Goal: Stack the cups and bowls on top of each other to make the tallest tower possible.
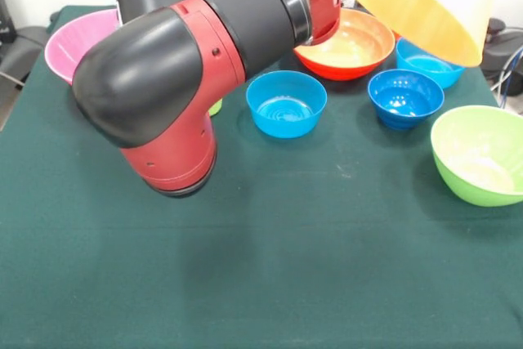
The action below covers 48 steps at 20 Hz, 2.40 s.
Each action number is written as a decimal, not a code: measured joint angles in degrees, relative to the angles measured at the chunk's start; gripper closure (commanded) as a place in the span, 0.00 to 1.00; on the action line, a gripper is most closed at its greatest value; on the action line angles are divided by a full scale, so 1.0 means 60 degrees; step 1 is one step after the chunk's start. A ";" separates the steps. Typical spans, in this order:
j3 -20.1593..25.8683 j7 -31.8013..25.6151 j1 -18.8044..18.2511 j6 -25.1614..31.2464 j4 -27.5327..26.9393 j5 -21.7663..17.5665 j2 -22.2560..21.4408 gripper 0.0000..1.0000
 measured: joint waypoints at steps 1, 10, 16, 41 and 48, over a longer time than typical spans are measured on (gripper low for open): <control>0.0000 0.0000 0.0002 0.0014 -0.0007 0.0000 -0.0025 1.00; -0.0003 0.0000 0.0200 0.0906 -0.0754 0.0000 -0.0454 1.00; -0.0015 0.0000 0.0324 0.1304 -0.1231 -0.0079 -0.0553 1.00; 0.0559 0.0116 -0.1413 -0.2806 0.2319 -0.0174 -0.1023 0.00; 0.1292 0.0912 -0.1637 -0.5808 0.4183 0.0393 -0.2287 0.00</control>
